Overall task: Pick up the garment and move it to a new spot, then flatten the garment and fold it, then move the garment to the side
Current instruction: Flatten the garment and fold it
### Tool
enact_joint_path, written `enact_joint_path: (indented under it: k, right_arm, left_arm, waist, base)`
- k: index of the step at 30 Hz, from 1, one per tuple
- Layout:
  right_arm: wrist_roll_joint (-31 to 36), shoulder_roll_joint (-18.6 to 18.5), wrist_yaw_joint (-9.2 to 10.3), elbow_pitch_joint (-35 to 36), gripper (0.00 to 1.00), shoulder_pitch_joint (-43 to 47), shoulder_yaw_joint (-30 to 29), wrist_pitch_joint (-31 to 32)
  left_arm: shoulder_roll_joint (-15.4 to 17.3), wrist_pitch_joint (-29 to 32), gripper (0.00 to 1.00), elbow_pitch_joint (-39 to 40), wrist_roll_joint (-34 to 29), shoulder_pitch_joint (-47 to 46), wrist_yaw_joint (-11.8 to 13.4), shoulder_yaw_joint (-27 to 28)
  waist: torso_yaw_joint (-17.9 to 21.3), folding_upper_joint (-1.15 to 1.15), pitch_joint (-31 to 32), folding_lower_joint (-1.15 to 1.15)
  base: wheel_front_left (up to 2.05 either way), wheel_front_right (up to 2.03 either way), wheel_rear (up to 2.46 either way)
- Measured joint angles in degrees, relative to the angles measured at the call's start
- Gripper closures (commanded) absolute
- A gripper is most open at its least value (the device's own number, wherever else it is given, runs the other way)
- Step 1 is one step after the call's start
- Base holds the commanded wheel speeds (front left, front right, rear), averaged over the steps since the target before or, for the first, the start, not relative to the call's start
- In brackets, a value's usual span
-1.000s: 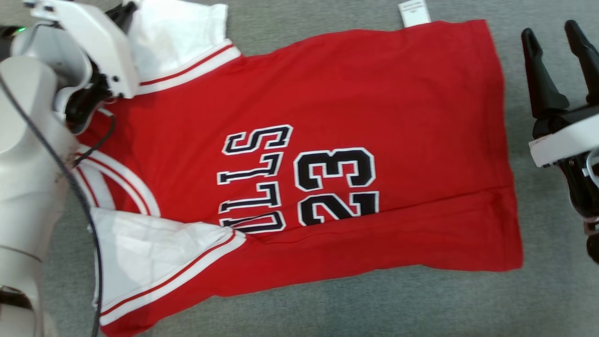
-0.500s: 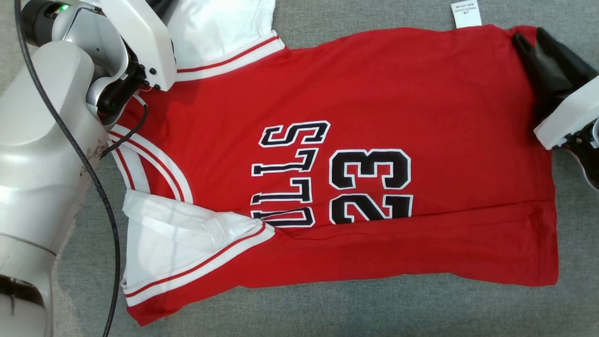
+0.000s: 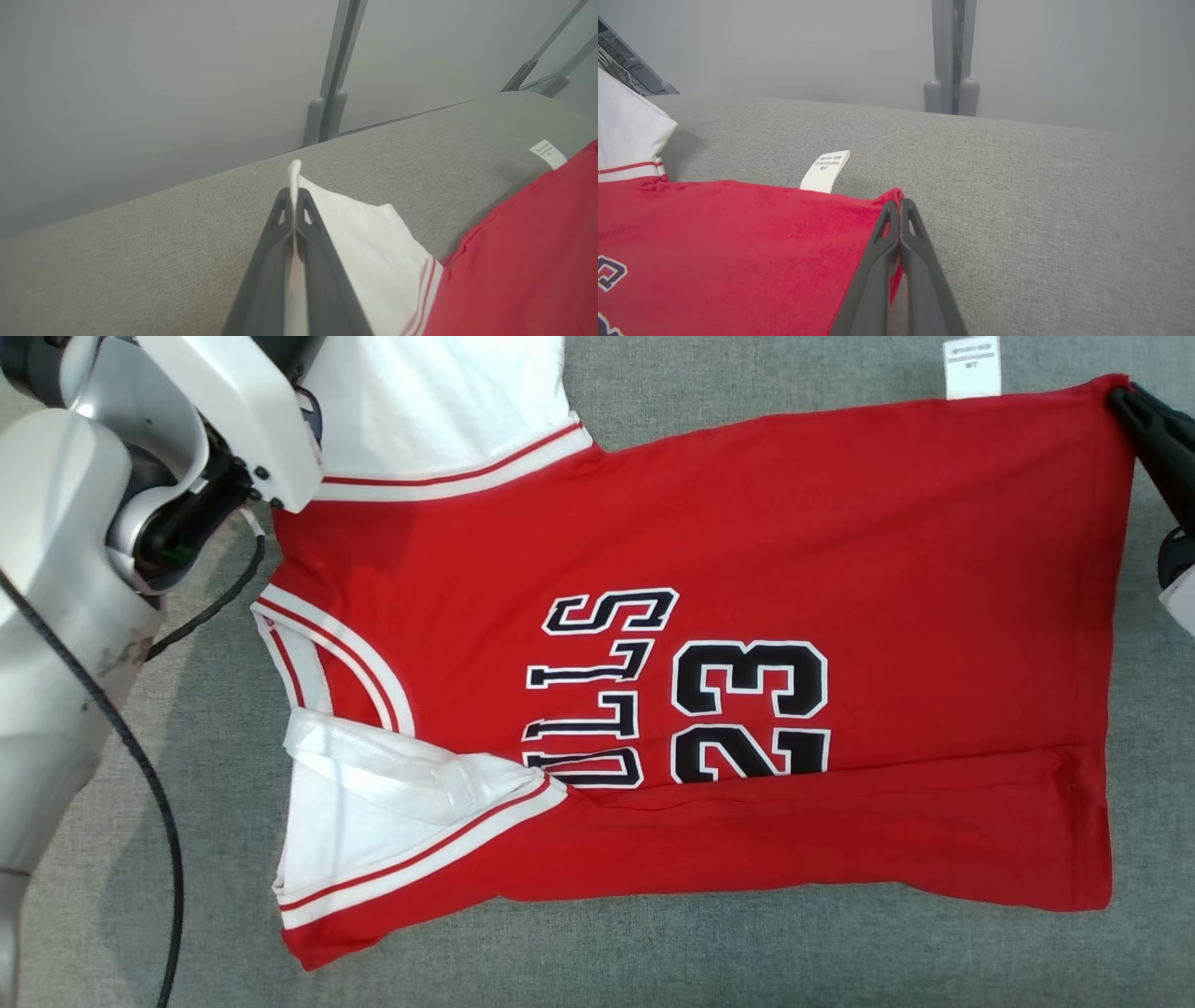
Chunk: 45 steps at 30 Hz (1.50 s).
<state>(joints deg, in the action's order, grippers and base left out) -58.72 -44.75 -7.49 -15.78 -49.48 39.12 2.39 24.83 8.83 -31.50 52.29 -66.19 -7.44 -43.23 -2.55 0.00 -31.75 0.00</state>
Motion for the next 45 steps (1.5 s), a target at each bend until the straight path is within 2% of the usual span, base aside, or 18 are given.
enact_joint_path:
  k: [3,8,14,23,29,34,40,45]
  right_arm:
    - [-2.33,-2.59,-0.01,2.75,1.0,0.19,0.8,0.05]
    - [-5.23,-5.12,0.0,5.02,1.0,1.04,1.8,0.88]
    - [-7.42,-9.75,0.0,9.54,1.0,2.05,3.33,1.7]
    - [-7.14,-14.15,0.0,14.28,1.0,7.76,3.97,-5.67]
    - [-6.66,-14.38,0.0,15.55,1.0,14.5,3.98,-11.17]
    - [-7.48,-13.19,0.0,16.75,1.0,20.69,3.44,-14.25]
    - [-7.57,-12.29,0.0,17.23,1.0,26.72,1.75,-15.62]
    - [-6.58,-10.22,0.0,17.12,1.0,30.26,0.67,-16.03]
  left_arm:
    - [2.91,0.77,1.0,5.67,1.36,1.27,0.01,0.87]
    - [5.63,2.4,1.0,11.74,3.47,3.73,0.75,1.94]
    - [9.59,4.22,1.0,20.93,9.21,8.2,2.02,5.38]
    - [15.83,3.08,1.0,35.6,18.01,18.58,2.36,10.51]
    - [20.83,-2.02,1.0,43.86,21.92,30.55,4.03,14.61]
    - [23.99,-7.25,1.0,48.19,25.35,42.12,5.17,17.81]
    - [25.32,-11.43,1.0,50.82,28.44,52.3,5.52,19.37]
    - [24.49,-13.17,1.0,49.16,30.97,57.52,5.45,19.26]
  waist:
    - [-0.34,0.0,0.81,0.0]
    - [-0.74,0.0,1.24,0.0]
    - [-1.29,0.0,1.57,0.0]
    - [-1.23,0.0,2.09,0.0]
    - [-0.5,0.0,2.68,0.0]
    - [-0.24,0.0,3.62,0.0]
    - [-0.53,0.0,4.46,0.0]
    - [-0.65,0.0,4.8,0.0]
  base:
    - [0.0,0.0,0.0]
    - [0.0,0.0,0.0]
    - [0.0,0.0,0.0]
    - [0.0,0.0,0.0]
    - [0.0,0.0,0.0]
    - [0.0,0.0,0.0]
    - [0.0,0.0,0.0]
    - [0.0,0.0,0.0]
